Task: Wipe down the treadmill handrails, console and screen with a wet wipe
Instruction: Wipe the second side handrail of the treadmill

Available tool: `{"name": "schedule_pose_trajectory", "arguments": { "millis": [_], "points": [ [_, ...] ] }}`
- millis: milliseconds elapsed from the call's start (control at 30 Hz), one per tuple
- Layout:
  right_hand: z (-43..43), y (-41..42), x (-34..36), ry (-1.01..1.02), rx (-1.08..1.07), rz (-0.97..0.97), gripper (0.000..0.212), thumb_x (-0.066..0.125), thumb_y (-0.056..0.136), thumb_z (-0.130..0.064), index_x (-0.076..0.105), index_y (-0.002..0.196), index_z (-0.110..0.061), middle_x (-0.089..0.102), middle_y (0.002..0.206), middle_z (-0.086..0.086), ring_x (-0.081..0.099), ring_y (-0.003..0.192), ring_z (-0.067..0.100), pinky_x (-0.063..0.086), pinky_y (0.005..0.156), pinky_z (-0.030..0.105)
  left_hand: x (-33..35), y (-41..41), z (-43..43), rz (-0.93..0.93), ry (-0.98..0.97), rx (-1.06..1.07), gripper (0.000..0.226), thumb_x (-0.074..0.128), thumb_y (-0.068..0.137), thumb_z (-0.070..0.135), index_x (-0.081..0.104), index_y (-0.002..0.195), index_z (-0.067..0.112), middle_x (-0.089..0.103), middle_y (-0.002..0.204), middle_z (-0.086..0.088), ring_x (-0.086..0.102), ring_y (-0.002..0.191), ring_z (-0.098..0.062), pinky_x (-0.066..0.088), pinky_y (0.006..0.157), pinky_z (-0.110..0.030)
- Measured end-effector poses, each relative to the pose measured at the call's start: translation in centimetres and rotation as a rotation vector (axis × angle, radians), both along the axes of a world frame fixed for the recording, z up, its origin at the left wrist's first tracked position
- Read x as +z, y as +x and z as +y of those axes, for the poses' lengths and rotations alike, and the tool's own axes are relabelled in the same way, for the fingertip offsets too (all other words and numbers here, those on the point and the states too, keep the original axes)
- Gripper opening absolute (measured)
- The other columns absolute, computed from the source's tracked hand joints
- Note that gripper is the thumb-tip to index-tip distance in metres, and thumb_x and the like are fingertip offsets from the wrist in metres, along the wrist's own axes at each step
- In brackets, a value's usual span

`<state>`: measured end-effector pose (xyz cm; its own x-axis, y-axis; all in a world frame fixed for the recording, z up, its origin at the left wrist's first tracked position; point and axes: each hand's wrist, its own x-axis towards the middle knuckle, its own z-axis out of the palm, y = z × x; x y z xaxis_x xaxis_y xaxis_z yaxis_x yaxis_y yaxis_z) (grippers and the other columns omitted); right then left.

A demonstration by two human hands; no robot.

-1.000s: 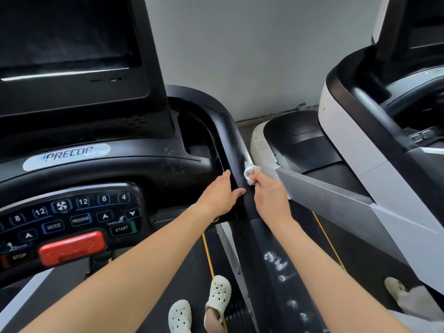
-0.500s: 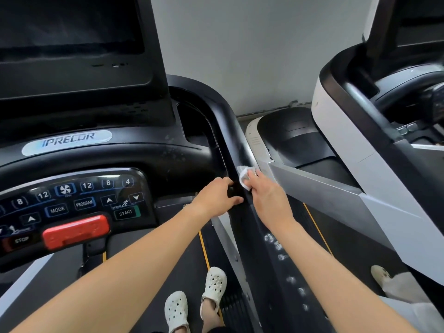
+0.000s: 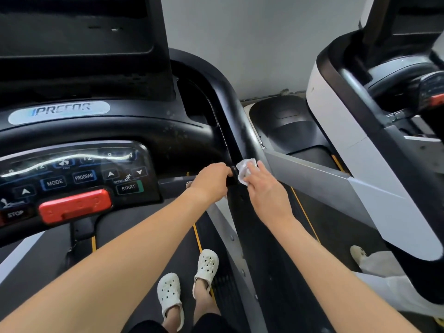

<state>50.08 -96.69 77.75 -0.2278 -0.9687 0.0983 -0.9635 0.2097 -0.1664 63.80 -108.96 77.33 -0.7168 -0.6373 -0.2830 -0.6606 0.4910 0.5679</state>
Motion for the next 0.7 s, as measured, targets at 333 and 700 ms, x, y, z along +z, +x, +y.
{"name": "schedule_pose_trajectory", "arguments": {
  "millis": [333, 700],
  "points": [
    [-3.3, 0.0, -0.8, -0.037, -0.052, 0.028, 0.017, 0.060, 0.096, -0.005, 0.067, 0.110, -0.012, 0.055, 0.136, 0.000, 0.062, 0.110, 0.019, 0.055, 0.074, 0.021, -0.1, 0.5, 0.2, 0.041, -0.026, 0.007, 0.052, 0.056, 0.091, -0.006, 0.063, 0.138, 0.016, 0.062, 0.129, -0.004, 0.059, 0.121, -0.026, 0.049, 0.100, -0.039],
    [-1.8, 0.2, 1.2, -0.068, -0.206, -0.054, 0.027, 0.055, 0.100, -0.007, 0.065, 0.121, -0.021, 0.061, 0.131, 0.009, 0.066, 0.101, 0.033, 0.055, 0.076, 0.040, 0.1, 0.7, 0.3, 0.044, -0.030, -0.002, 0.045, 0.054, 0.091, -0.007, 0.065, 0.131, 0.011, 0.060, 0.124, -0.007, 0.060, 0.116, -0.029, 0.051, 0.099, -0.041]
  ]
}}
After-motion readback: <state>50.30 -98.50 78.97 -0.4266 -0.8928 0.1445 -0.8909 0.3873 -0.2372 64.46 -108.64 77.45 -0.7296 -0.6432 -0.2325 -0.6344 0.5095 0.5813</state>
